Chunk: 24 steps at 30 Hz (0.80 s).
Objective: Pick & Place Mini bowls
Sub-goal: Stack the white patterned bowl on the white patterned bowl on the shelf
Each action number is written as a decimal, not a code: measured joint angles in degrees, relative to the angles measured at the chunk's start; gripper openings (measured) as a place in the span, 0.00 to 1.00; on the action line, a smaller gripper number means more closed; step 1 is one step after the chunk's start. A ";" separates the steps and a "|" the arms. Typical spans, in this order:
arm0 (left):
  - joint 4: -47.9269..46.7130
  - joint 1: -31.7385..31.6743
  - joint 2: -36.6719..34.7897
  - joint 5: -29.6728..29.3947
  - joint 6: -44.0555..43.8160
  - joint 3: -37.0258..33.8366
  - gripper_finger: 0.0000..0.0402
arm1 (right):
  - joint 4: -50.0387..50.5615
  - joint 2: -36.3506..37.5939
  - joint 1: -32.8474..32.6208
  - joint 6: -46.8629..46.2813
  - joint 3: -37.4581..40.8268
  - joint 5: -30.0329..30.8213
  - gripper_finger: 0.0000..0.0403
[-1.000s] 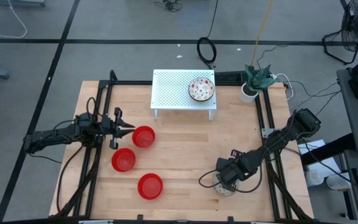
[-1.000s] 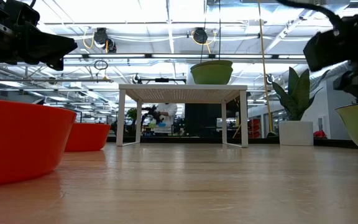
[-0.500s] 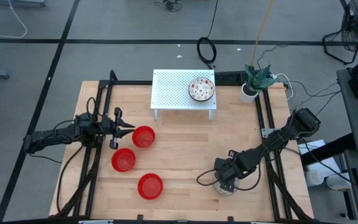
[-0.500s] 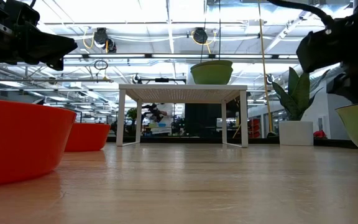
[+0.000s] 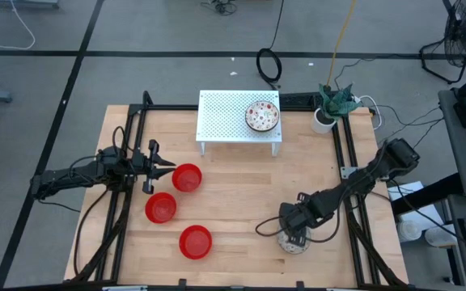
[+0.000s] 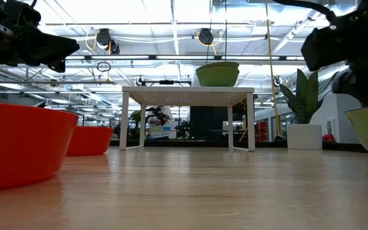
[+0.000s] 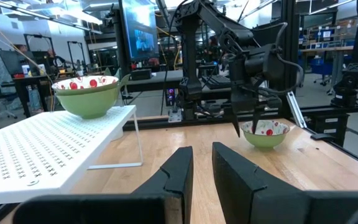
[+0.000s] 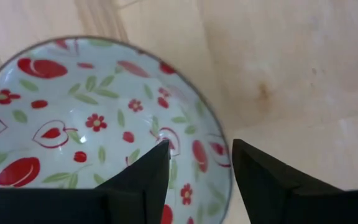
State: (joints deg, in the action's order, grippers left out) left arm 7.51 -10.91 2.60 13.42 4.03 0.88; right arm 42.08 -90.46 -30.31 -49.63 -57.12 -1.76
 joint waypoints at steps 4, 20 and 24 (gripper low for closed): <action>0.00 -0.01 -0.01 0.01 0.00 0.00 0.16 | 0.16 1.08 0.80 1.21 0.02 -0.03 0.40; 0.00 -0.01 0.01 0.01 0.00 0.00 0.16 | 0.07 1.27 1.44 2.40 0.02 -2.62 0.40; 0.00 0.00 0.01 0.01 0.00 -0.01 0.16 | -0.31 1.27 1.44 2.40 0.02 -2.58 0.40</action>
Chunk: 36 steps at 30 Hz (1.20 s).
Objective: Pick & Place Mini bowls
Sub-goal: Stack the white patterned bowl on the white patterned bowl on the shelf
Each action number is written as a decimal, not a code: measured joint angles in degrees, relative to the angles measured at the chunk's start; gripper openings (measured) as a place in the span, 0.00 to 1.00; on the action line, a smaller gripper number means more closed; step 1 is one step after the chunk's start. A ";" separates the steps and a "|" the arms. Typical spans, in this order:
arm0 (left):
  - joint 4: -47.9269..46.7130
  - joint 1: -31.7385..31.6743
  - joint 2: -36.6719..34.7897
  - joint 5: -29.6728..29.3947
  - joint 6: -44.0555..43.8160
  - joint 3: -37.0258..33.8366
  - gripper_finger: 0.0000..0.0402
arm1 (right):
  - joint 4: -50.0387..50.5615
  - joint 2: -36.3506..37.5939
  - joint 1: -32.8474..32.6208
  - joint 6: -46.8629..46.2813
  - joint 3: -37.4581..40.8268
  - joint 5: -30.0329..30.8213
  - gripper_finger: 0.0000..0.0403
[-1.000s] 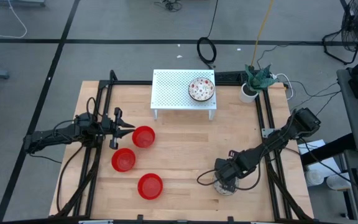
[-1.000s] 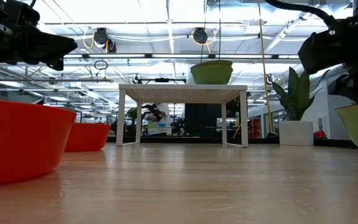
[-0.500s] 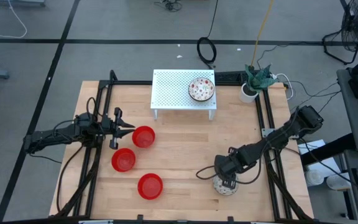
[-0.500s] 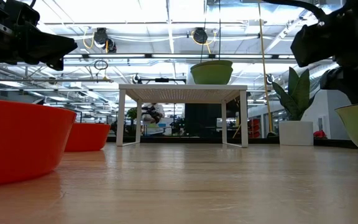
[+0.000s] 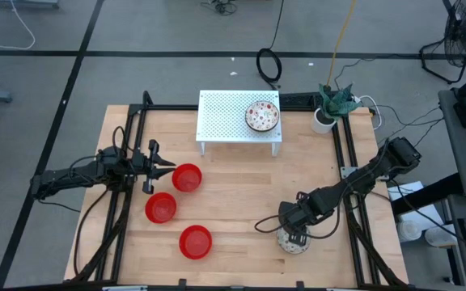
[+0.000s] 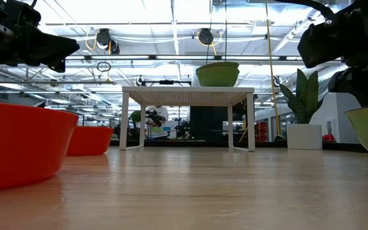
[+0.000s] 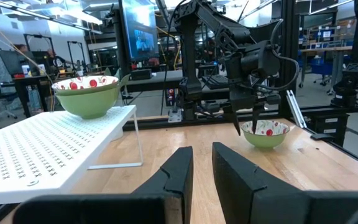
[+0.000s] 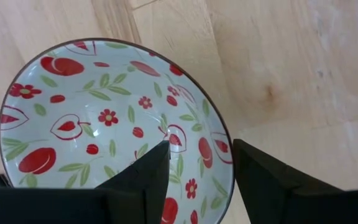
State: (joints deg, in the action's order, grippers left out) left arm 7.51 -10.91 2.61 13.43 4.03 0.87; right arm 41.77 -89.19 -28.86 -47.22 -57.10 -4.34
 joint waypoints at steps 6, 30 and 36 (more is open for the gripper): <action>0.00 0.00 -0.02 0.00 0.00 0.00 0.16 | 0.01 0.00 0.00 -0.02 0.00 0.00 0.40; 0.00 0.01 0.00 0.00 0.00 -0.01 0.16 | 0.04 -0.02 0.00 -0.02 0.00 1.29 0.39; 0.00 0.01 0.00 0.00 0.00 -0.01 0.16 | 0.01 -0.02 0.00 -0.02 0.00 1.29 0.32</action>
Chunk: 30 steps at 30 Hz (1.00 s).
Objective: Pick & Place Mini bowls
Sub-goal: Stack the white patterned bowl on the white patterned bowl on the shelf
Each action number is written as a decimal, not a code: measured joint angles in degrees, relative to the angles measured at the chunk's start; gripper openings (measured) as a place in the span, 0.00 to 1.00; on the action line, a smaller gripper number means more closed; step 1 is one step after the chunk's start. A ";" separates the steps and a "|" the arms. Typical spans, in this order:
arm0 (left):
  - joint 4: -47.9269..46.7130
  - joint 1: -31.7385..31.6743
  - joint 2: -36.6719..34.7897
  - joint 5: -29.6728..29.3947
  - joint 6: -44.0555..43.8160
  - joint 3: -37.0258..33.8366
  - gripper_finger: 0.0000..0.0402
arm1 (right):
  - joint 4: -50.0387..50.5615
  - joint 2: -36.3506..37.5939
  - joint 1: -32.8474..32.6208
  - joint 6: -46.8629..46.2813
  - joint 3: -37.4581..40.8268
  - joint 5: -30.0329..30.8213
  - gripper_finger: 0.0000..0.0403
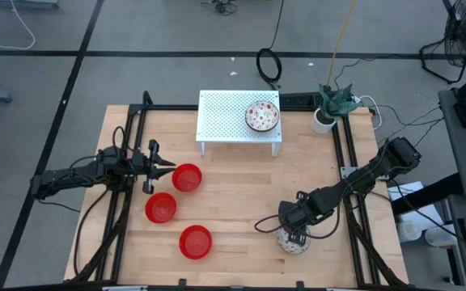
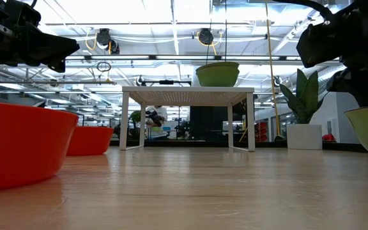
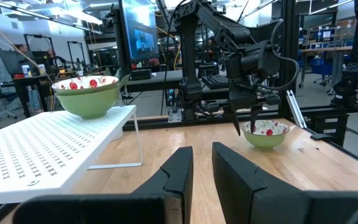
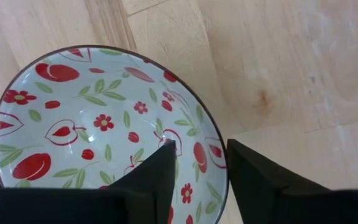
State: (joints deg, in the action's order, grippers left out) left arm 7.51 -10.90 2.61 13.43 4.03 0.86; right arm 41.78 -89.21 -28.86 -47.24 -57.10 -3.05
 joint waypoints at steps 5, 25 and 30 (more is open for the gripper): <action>0.00 -0.01 -0.01 0.00 0.00 0.02 0.16 | 0.00 0.00 0.00 0.00 0.00 0.01 0.26; 0.00 0.00 -0.02 0.00 0.00 0.01 0.16 | 0.00 -0.02 0.00 0.17 0.00 1.74 0.22; 0.00 -0.01 -0.01 0.00 0.00 0.00 0.16 | 0.00 -0.02 0.00 0.16 0.00 1.63 0.22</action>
